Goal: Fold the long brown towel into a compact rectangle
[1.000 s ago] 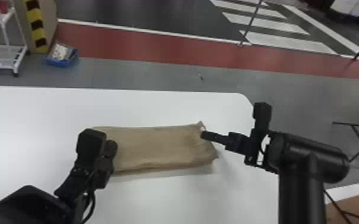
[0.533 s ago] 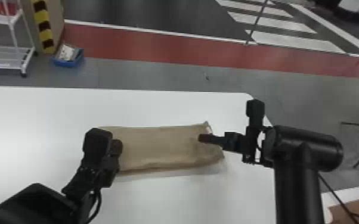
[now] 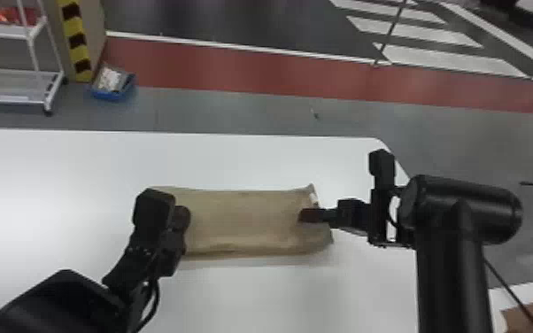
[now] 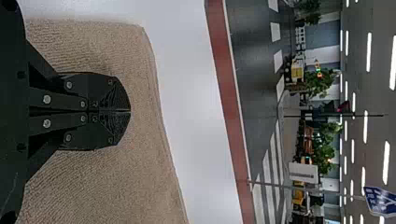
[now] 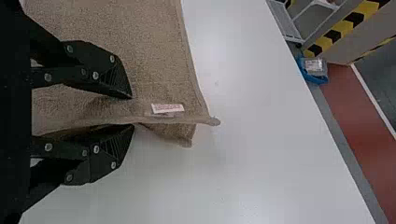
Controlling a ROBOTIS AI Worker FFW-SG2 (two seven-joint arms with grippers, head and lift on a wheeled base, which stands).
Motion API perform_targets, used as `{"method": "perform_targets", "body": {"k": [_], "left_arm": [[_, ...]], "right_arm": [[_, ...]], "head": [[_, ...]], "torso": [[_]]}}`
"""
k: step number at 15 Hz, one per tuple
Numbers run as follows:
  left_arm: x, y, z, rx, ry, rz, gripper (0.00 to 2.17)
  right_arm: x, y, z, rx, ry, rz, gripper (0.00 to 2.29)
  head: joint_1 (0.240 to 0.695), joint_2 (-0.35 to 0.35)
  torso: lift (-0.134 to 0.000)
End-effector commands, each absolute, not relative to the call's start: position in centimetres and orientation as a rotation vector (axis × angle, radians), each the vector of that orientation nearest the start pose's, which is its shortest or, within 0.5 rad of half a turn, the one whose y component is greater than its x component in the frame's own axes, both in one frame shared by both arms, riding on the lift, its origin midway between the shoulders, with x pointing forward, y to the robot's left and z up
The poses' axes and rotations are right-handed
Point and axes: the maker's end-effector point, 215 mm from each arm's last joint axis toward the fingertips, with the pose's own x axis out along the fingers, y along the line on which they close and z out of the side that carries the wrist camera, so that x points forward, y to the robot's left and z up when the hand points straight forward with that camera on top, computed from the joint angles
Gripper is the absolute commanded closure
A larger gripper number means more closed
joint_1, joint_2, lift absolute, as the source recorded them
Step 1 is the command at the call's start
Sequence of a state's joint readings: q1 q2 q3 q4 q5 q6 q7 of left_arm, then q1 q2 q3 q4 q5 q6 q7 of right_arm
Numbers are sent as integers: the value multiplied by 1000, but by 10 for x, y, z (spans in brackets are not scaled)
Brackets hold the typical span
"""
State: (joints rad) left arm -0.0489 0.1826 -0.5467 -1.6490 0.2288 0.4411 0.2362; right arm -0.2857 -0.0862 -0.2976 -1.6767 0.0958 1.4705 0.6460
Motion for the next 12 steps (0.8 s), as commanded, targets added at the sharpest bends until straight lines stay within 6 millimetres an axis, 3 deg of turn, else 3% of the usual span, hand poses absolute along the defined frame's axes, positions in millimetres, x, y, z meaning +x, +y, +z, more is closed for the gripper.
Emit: {"method": "perform_targets", "body": {"k": [1,6,10,12], "left_arm": [[525,30,-454,119,405,-320,1895],[522,30,-461,129,428,-325,1895],[514,20,-465,119,439,-346,1892],[518,19,-457,104,418,-348,1889]], "right_arm": [[510,-280,-448,474,989,226,1281],[509,-267,-415,556,934,298,1328],[524,-258,-359,529,804,358,1325],[534,-261,-337,512,755,360,1325]], "head": [[695,-262],[695,-258],[695,-249],[695,-249]], "torso": [[-125],[-125],[-125],[-125]]}}
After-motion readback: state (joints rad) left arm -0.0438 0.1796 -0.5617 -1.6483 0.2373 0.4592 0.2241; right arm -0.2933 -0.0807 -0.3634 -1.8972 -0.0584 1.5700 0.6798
